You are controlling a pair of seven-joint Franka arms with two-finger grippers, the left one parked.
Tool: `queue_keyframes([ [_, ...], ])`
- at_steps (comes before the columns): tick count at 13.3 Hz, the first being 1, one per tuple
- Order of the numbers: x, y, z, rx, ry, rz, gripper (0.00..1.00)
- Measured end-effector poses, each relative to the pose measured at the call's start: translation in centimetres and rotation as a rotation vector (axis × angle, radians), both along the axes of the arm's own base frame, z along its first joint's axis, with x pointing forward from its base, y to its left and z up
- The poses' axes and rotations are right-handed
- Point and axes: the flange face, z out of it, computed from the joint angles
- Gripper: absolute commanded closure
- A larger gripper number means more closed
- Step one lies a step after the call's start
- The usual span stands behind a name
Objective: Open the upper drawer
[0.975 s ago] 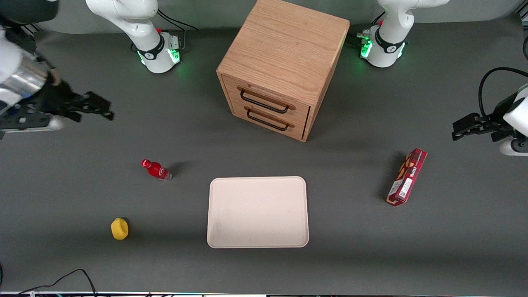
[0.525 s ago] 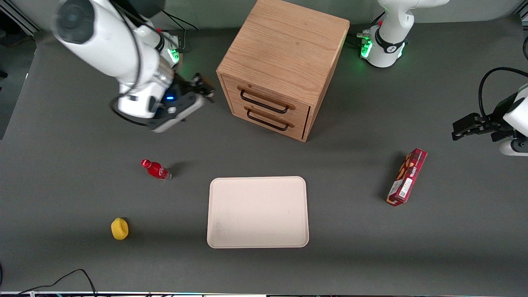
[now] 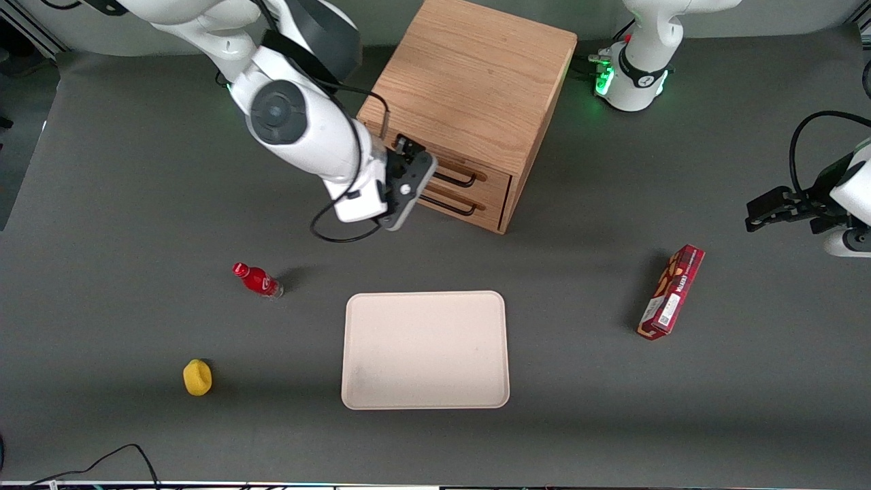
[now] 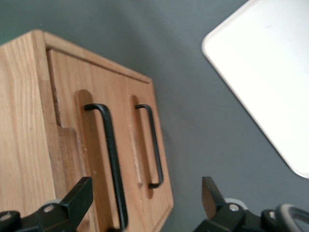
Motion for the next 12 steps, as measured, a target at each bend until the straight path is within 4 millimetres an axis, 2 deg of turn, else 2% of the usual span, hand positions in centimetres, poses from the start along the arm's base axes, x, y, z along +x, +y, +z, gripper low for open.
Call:
queue_keyframes([
  [2,-1.2,1.8,-2.0,-0.013,0.016,0.058,0.00],
  [5,-1.7,2.0,-4.0,-0.032,0.022,0.120,0.00],
  [12,-2.4,2.1,-5.8,-0.087,-0.004,0.174,0.00],
])
